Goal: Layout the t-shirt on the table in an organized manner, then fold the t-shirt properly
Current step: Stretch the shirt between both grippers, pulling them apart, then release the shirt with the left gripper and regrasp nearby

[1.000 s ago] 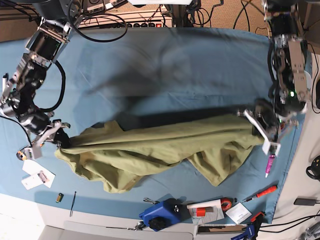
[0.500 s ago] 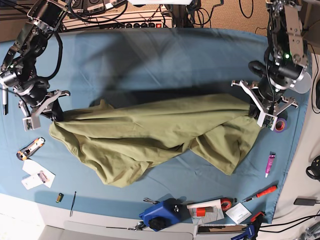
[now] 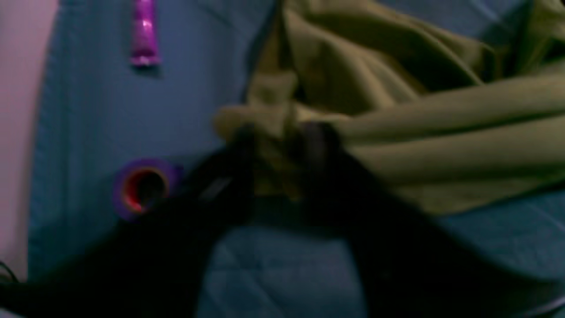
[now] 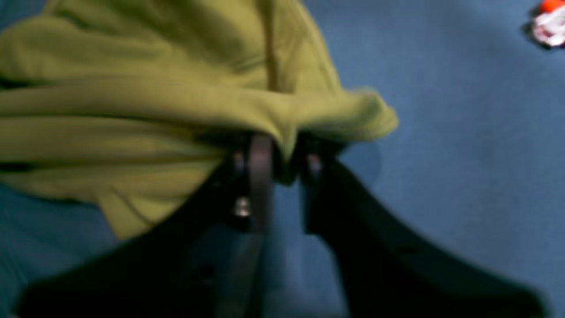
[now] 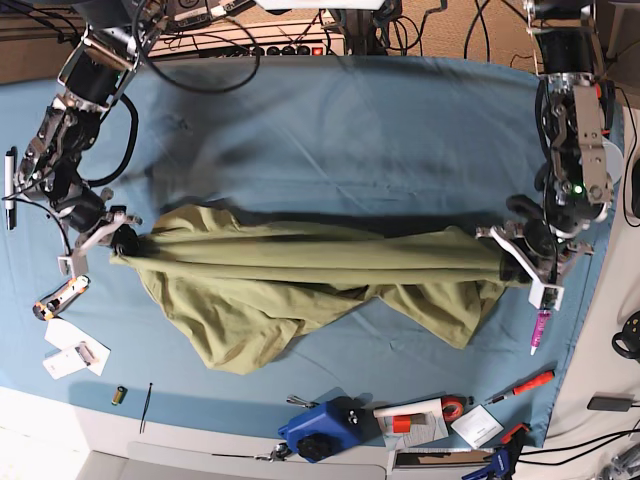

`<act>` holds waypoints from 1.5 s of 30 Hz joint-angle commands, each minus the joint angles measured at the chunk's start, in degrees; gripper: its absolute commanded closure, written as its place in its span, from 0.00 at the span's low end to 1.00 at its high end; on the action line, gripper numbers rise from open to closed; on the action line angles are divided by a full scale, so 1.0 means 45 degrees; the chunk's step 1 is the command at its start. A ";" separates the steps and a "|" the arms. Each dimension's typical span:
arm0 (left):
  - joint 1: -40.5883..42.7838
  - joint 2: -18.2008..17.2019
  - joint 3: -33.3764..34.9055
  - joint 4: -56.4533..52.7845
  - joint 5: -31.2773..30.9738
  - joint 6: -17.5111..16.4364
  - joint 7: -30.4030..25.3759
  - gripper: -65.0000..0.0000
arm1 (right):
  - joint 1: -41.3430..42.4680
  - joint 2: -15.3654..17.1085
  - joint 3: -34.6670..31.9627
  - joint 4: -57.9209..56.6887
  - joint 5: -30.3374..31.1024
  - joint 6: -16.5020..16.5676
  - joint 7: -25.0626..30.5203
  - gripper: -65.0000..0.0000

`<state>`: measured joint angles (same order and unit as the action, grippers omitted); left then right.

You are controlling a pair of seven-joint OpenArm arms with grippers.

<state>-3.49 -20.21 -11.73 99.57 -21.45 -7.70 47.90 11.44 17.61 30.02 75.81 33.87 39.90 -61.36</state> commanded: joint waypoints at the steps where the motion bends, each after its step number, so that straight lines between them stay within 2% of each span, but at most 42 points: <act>1: -0.0262 -0.0165 -0.0092 0.0175 -0.0039 0.0034 -0.0277 0.56 | 0.0423 0.0257 0.0073 0.0214 0.0379 0.0022 0.0311 0.72; 3: -0.0282 -0.0165 -0.0092 0.0175 -0.0044 0.0092 -0.0078 0.54 | 0.0695 0.0257 0.0068 0.0214 0.0418 0.0022 0.0306 0.67; 7: -0.0282 -0.0165 -0.0092 0.0369 -0.0049 0.0991 0.1783 0.54 | 0.1190 0.0253 0.0073 0.0214 0.0520 -0.0024 0.0321 0.67; 10: -0.0238 -0.0126 -0.0107 0.0850 -0.0058 0.1035 0.2807 0.54 | 0.1379 0.0253 0.0073 0.0214 0.0510 -0.0019 0.0355 0.67; 15: 0.0126 0.0019 -0.0107 0.2030 0.0146 0.1035 0.2467 0.54 | 0.1413 0.0253 0.0068 0.0214 0.0505 -0.0019 0.0350 0.67; 17: 0.0136 0.0112 -0.0102 0.2259 0.0408 0.1020 0.1700 0.54 | 0.1413 0.0253 0.0068 0.0214 0.0476 -0.0024 0.0355 0.67; 19: 0.0068 0.0102 -0.0102 0.2259 0.0544 0.0699 0.0612 0.54 | 0.1413 0.0253 0.0073 0.0214 0.0471 -0.0024 0.0355 0.67; 21: -0.0112 0.0068 -0.0102 0.2259 0.0233 0.0306 0.1569 0.54 | 0.1413 0.0248 0.0068 0.0214 0.0476 -0.0019 0.0355 0.67; 23: 0.0107 0.0107 -0.0102 0.2259 -0.0359 0.0311 0.2535 0.54 | 0.1413 0.0253 0.0073 0.0214 0.0466 -0.0019 0.0350 0.67; 24: 0.0369 0.0219 -0.0107 0.2278 -0.0505 0.0316 0.2633 0.54 | 0.1413 0.0253 0.0073 0.0214 0.0457 -0.0019 0.0355 0.67; 26: 0.0962 0.0729 -0.0223 0.2521 -0.0636 0.0369 0.2628 0.54 | 0.1413 0.0257 0.0068 0.0214 0.0461 -0.0019 0.0369 0.67; 30: 0.2127 0.2297 -0.0855 0.3808 -0.1316 0.0350 0.2535 0.54 | 0.1413 0.0253 0.0068 0.0214 0.0461 -0.0019 0.0364 0.67; 33: 0.2778 0.3104 -0.1287 0.4405 -0.1477 0.0311 0.1617 0.54 | 0.1413 0.0253 0.0068 0.0214 0.0461 -0.0019 0.0350 0.67; 41: 0.2798 0.3220 -0.1462 0.2871 -0.1865 0.0510 0.0282 0.54 | 0.1409 0.0253 0.0073 0.0214 0.0466 -0.0019 0.0087 0.67; 45: 0.2540 0.3230 -0.1462 0.1967 -0.1967 0.0515 0.0185 0.54 | 0.1413 0.0253 0.0073 0.0214 0.0466 -0.0019 0.0087 0.67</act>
<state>8.71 -5.43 -18.20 107.53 -29.47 -4.99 49.98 16.49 17.74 30.22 75.81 34.74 39.88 -62.13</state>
